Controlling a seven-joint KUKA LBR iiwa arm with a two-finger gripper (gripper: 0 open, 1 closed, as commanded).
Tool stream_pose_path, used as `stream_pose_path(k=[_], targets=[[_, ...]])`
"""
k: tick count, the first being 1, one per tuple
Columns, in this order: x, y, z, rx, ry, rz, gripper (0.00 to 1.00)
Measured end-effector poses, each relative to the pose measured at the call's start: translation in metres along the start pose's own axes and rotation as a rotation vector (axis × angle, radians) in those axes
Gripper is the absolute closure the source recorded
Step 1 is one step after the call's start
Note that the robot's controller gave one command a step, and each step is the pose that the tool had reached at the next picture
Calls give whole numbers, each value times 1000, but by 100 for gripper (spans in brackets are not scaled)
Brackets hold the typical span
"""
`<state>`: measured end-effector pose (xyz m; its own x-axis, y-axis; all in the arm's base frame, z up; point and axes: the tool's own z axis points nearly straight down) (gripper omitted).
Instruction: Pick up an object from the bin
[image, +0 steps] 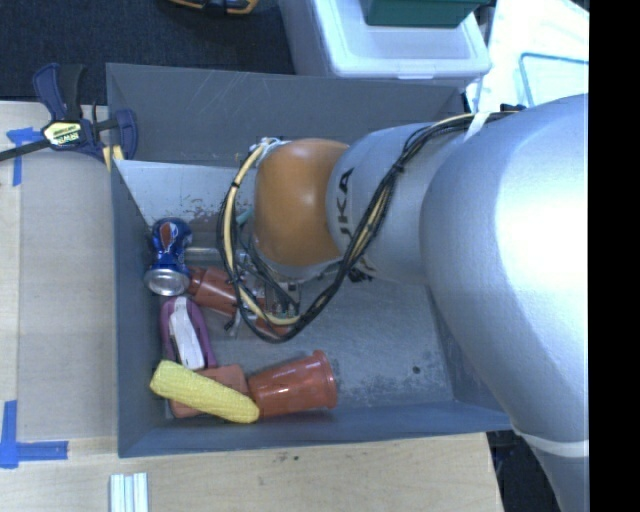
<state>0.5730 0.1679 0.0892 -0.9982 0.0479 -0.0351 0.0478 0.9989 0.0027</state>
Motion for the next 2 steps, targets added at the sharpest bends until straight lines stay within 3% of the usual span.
stream_pose_path(k=[1,2], targets=[[0,0,0,0,0,0,100],[26,-27,15,2,-7,-166,100]])
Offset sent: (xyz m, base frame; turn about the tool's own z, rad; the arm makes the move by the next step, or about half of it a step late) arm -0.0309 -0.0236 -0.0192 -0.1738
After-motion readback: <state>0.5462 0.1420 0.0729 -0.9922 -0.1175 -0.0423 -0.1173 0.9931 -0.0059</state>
